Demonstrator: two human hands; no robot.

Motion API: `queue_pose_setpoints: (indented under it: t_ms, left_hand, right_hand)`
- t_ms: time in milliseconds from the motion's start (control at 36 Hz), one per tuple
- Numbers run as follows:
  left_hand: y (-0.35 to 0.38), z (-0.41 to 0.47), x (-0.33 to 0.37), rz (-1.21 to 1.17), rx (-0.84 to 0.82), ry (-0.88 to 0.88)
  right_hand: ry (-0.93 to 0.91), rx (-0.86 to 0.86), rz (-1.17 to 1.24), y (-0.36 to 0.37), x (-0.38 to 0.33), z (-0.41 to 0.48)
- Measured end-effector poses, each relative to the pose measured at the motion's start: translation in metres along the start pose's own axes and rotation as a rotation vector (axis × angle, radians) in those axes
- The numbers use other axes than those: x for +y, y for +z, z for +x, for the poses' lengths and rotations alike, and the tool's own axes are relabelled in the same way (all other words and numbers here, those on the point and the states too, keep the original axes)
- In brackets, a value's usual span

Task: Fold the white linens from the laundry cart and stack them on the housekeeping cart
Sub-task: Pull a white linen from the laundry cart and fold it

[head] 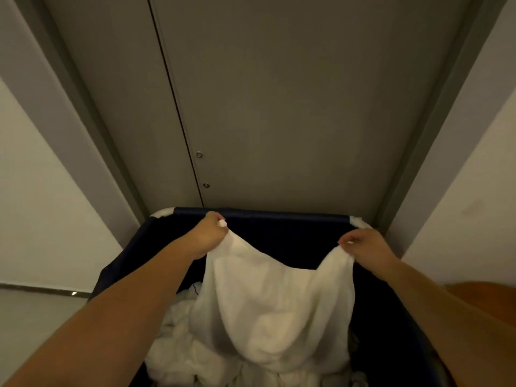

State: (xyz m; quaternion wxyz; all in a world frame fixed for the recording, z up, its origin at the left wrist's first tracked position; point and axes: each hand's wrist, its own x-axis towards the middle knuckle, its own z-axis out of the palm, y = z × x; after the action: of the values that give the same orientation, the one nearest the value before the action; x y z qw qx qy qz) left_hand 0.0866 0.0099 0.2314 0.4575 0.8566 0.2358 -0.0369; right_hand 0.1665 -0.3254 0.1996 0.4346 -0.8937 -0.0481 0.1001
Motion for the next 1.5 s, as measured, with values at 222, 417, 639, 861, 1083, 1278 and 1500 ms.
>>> queue_pose_setpoints:
  t_ms: [222,417,639,861,1083,1278,1500]
  left_hand:
    - [0.058,-0.020,0.008,-0.131,0.113,0.051]
    - [0.105,-0.048,0.021,-0.308,0.074,0.048]
    - [0.121,-0.059,0.023,-0.487,0.034,-0.022]
    - [0.132,-0.064,0.024,-0.586,-0.040,-0.043]
    - [0.135,-0.053,0.030,-0.375,-0.104,0.044]
    - [0.131,-0.054,0.036,-0.192,-0.075,0.167]
    - [0.109,-0.048,0.008,-0.044,-0.121,0.412]
  right_hand:
    - [-0.104,-0.080,0.043,0.045,-0.034,-0.016]
    - [-0.203,-0.105,0.077,0.075,-0.055,-0.037]
    - [-0.268,-0.111,0.078,0.076,-0.046,-0.048]
    - [-0.283,-0.206,0.115,0.061,-0.035,-0.049]
    - [-0.301,-0.139,0.052,0.051,-0.029,-0.046]
    - [-0.362,-0.141,0.013,0.039,-0.030,-0.043]
    - [-0.466,-0.136,-0.065,0.000,-0.061,-0.038]
